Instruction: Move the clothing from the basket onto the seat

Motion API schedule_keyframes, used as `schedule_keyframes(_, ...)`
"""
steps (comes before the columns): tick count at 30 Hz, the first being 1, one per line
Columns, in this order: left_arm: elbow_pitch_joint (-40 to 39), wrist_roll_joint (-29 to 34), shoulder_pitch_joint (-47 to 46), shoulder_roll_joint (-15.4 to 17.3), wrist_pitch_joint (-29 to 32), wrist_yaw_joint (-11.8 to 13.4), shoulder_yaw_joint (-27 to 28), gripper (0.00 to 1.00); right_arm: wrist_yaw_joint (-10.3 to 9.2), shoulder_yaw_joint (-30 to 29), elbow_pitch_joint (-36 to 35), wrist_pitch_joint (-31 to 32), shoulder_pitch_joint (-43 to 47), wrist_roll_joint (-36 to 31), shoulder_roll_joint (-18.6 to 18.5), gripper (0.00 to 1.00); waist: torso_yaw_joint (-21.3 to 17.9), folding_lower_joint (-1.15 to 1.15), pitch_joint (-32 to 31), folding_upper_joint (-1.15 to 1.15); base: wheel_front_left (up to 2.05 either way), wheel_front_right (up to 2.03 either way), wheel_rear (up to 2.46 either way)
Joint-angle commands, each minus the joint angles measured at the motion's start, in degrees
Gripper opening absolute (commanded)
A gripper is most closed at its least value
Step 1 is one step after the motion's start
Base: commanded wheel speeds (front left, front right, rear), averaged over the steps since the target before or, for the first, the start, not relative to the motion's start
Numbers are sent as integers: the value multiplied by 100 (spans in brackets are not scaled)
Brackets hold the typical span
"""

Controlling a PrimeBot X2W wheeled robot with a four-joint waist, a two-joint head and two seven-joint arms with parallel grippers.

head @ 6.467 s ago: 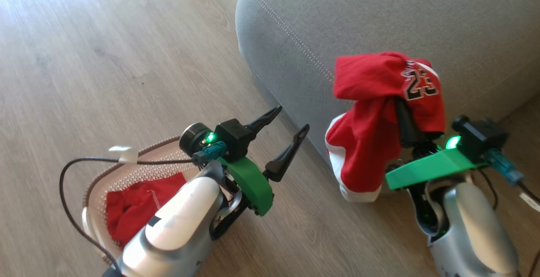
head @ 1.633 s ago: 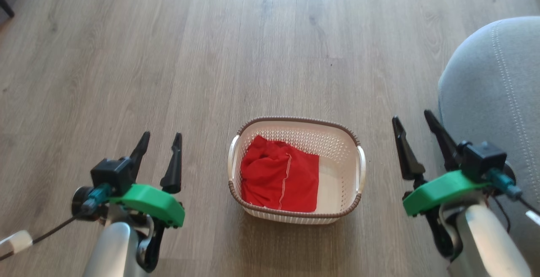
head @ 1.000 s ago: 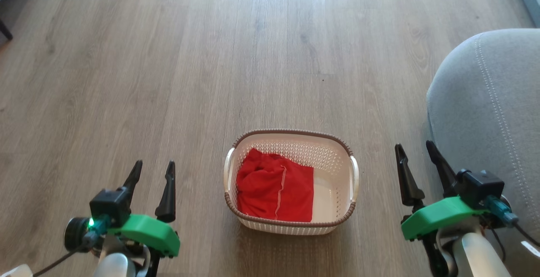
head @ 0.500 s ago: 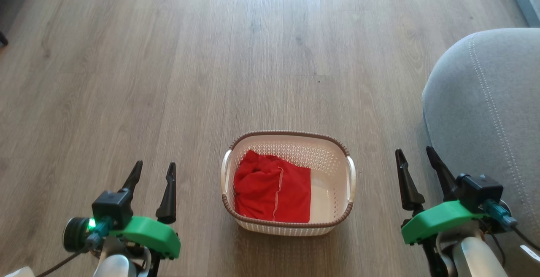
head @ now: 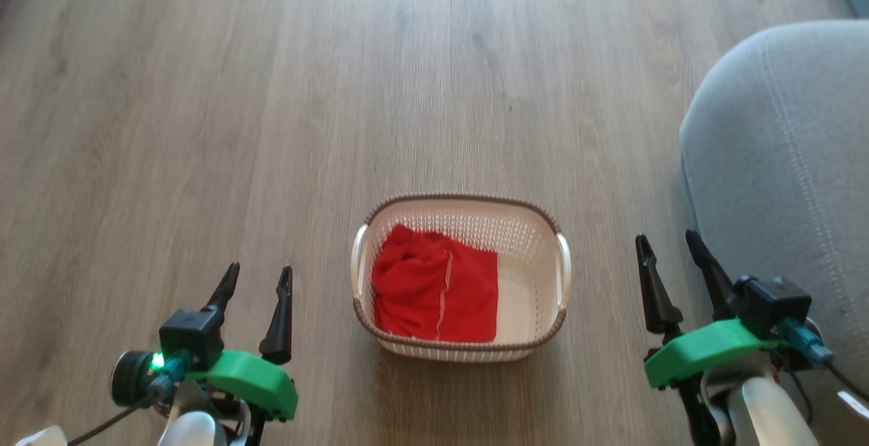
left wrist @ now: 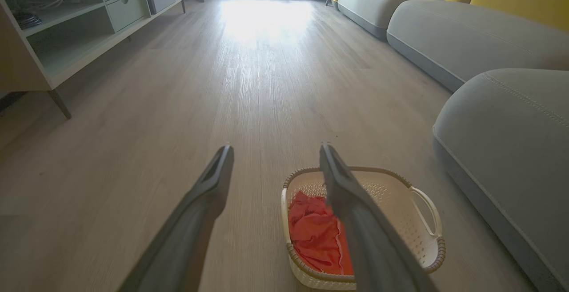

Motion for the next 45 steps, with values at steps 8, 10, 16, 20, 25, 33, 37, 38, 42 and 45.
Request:
schedule_keyframes(8, 34, -51, -660, 43, -29, -11, -83, 100, -2, 125, -449, -52, -832, -50, 32, 100, -226, 0, 1035, 0, 0, 0, 0)
schedule_keyframes(10, 89, -62, -803, 43, -29, -18, -166, 100, -2, 137, -502, -52, -995, -54, 17, 100, -278, 0, 1289, 0, 0, 0, 0)
schedule_keyframes(16, 301, -94, -1291, 43, -29, -24, -425, 100, -2, 226, -645, -52, -1492, -67, 9, 100, -450, 0, 2078, 0, 0, 0, 0)
schedule_keyframes(20, 416, -91, -1557, 43, -29, -36, -533, 100, -2, 289, -720, -52, -1740, -65, 12, 100, -542, 0, 2483, 0, 0, 0, 0)
schedule_keyframes(25, 625, -45, -2012, 43, -29, -67, -667, 100, -2, 409, -810, -52, -2161, -58, 20, 100, -725, 0, 3090, 0, 0, 0, 0)
schedule_keyframes(33, 1030, -10, -2707, 43, -29, -144, -867, 100, -2, 567, -943, -52, -2727, -2, 39, 100, -1025, 0, 3862, 0, 0, 0, 0)
schedule_keyframes(37, 1274, 98, -3075, 43, -29, -163, -941, 100, -2, 634, -1011, -52, -2905, 94, 45, 100, -1181, 0, 4200, 0, 0, 0, 0)
schedule_keyframes(38, 1366, 140, -3169, 43, -29, -167, -966, 100, -2, 646, -1025, -52, -2932, 130, 45, 100, -1219, 0, 4272, 0, 0, 0, 0)
schedule_keyframes(42, 1841, 378, -3644, 77, -29, -191, -1097, 100, -2, 675, -1081, -52, -3014, 277, 46, 100, -1378, 0, 4547, 0, 0, 0, 0)
schedule_keyframes(45, 2274, 543, -4049, 117, -29, -211, -1237, 100, -2, 705, -1103, -52, -3044, 382, 47, 100, -1494, 0, 4711, 0, 0, 0, 0)
